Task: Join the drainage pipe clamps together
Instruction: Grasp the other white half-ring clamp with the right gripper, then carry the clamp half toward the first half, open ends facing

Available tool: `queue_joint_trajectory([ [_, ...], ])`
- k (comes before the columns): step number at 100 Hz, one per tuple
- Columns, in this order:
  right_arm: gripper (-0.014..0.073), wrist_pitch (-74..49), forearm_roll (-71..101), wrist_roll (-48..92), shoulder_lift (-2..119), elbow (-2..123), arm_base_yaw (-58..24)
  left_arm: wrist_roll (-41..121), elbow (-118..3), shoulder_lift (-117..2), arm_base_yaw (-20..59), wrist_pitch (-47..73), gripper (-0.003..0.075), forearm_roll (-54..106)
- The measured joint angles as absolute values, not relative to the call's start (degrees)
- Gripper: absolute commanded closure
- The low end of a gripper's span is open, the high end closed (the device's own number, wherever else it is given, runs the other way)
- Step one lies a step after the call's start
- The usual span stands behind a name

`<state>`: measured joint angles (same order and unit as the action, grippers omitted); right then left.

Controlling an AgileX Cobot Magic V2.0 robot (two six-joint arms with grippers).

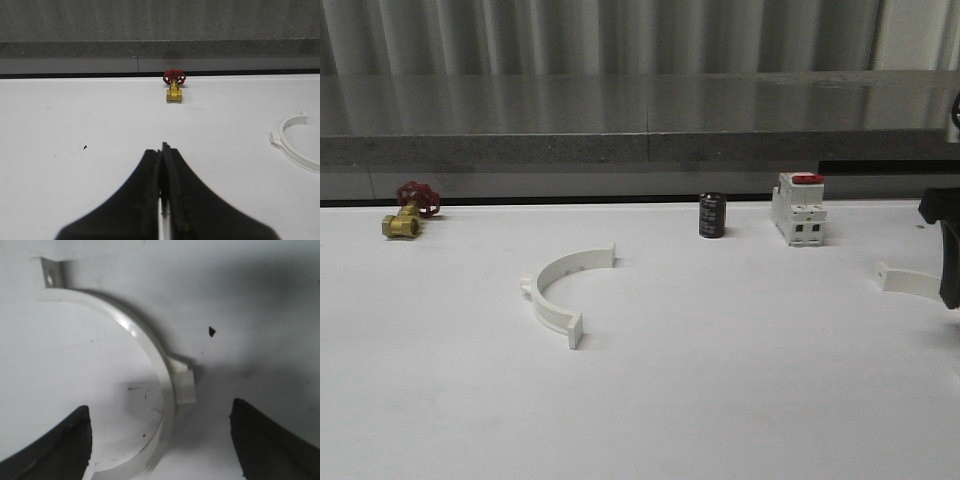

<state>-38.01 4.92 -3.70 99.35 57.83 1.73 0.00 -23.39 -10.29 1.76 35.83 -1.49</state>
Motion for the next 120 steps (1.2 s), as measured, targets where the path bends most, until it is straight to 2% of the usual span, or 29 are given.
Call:
queue_joint_trajectory([
  [8,0.0067,-38.1,4.9,-3.7,101.6,59.2,1.7,0.0,-23.4,-10.3,1.8,35.8,0.0741,-1.5],
  [18,0.0163,-38.2,4.9,-3.7,103.4,60.4,1.7,0.0,-23.4,-10.3,1.8,35.8,0.0741,-1.5],
  [37,0.047,-38.7,4.9,-3.8,104.0,60.8,1.7,0.0,-23.4,-10.3,1.8,35.8,0.0741,-1.5],
  [44,0.0533,-39.0,5.0,-3.9,104.0,60.8,1.7,0.0,-23.4,-10.3,1.8,35.8,0.0741,-1.5],
  [93,0.0533,-44.0,5.8,-7.4,98.7,61.9,1.0,0.0,-23.4,-10.3,1.8,35.8,0.0741,-1.5],
  [120,0.0533,-49.2,5.5,-16.9,97.1,66.2,-6.8,0.0,-23.4,-10.3,1.8,35.8,0.0741,-1.5],
])
